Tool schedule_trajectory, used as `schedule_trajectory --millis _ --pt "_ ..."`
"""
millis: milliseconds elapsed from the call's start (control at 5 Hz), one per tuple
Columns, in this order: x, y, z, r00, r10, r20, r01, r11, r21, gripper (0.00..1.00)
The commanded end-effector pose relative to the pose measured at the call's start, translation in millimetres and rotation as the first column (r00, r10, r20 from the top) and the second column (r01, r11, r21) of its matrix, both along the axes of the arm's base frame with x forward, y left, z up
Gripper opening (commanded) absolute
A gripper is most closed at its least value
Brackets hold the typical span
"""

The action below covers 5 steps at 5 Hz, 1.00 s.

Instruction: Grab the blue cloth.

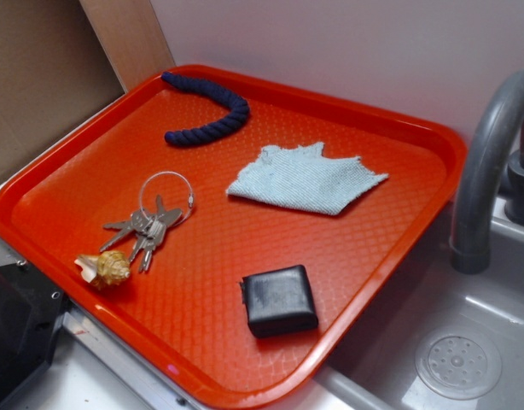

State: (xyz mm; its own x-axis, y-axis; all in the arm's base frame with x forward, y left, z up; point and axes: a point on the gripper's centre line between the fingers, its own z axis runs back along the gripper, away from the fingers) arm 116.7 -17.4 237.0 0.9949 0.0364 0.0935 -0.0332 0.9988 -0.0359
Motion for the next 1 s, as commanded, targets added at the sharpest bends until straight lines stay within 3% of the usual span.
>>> schedule_trajectory --millis 0,200,400,600,800 --pt "0 0 0 1.000 0.000 0.000 0.000 1.000 0.000 1.00" --pt "50 -19 -50 0.993 -0.063 0.097 0.041 0.976 0.215 1.00" --pt "95 -35 -97 0.943 -0.300 0.143 0.277 0.947 0.164 1.00" --pt "120 -47 -132 0.852 -0.446 0.273 0.421 0.895 0.149 1.00" --pt "120 -38 -140 0.834 -0.428 0.348 0.418 0.902 0.109 1.00"
